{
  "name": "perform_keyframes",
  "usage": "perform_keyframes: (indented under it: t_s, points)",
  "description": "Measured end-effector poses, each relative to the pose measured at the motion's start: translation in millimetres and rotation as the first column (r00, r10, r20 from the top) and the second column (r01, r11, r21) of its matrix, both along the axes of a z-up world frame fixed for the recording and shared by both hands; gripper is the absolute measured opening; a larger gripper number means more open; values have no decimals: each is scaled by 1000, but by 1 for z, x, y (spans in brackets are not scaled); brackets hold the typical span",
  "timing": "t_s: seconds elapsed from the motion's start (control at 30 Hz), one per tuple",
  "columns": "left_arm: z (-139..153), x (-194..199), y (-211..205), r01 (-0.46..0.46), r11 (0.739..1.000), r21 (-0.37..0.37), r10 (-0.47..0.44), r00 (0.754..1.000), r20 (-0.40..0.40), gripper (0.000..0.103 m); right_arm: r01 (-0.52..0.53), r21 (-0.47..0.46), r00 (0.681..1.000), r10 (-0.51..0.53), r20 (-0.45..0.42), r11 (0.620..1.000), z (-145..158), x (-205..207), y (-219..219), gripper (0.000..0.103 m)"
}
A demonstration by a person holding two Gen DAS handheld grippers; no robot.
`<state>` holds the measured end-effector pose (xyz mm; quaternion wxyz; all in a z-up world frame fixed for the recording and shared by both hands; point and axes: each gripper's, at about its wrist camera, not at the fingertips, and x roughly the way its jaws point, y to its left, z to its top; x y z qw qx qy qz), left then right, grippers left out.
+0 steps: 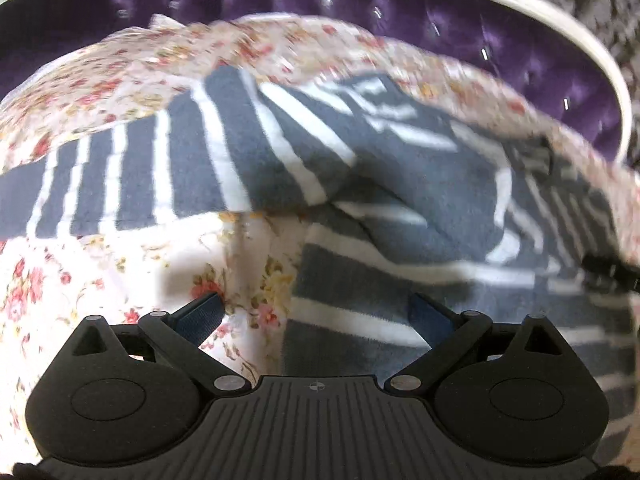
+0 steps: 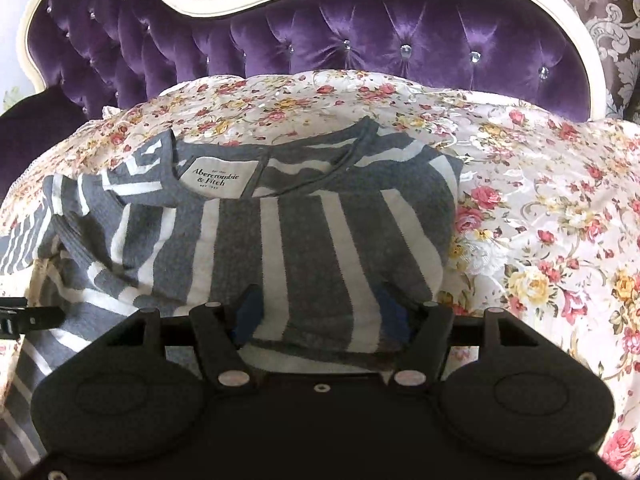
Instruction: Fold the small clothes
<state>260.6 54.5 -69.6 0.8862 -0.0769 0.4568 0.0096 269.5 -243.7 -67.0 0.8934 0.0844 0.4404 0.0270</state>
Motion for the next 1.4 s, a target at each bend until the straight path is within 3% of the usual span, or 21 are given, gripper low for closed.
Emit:
perform_keyframes:
  t_s: [0.13,0.3,0.5,0.6,0.7,0.83,1.03,1.17,1.2,1.33,1.4]
  points:
    - [21,7,-2,-17,999,-31,19,997,72,100,-3,-9,1000,3,-3,1000,0,0,2,67]
    - [43,44,-15,-19,1000,-11,20,993,116,100,-3,-9,1000,3,-4,1000,0,0,2,67]
    - [25,62,-28,20,1000,11,-21,999,47,99,-4,-7,1000,4,-6,1000,-1,1,1,67]
    - [6,50,-24,15,999,49,-15,1000,-7,87,-7,-5,1000,7,-8,1000,-1,1,1,68]
    - [-1,30,-11,-3,1000,4,3,1000,14,87,-6,-2,1000,6,-10,1000,-1,1,1,68]
    - [-2,15,-5,-2,1000,27,3,1000,-11,86,-6,-3,1000,6,-10,1000,-1,1,1,68]
    - [26,9,1,-8,999,-40,12,996,93,85,30,67,999,-32,30,997,7,-3,-10,68]
    - [41,33,-6,30,999,-33,-26,991,134,85,100,94,991,-107,80,991,16,-9,-28,70]
    - [40,42,-9,49,998,-33,-44,991,130,84,124,98,988,-132,84,987,18,-9,-33,70]
    - [29,75,-18,128,991,-42,-125,990,59,56,185,128,978,-196,77,974,18,-12,-48,70]
    - [23,81,-22,152,988,-31,-150,987,51,49,190,132,977,-201,75,973,18,-11,-50,70]
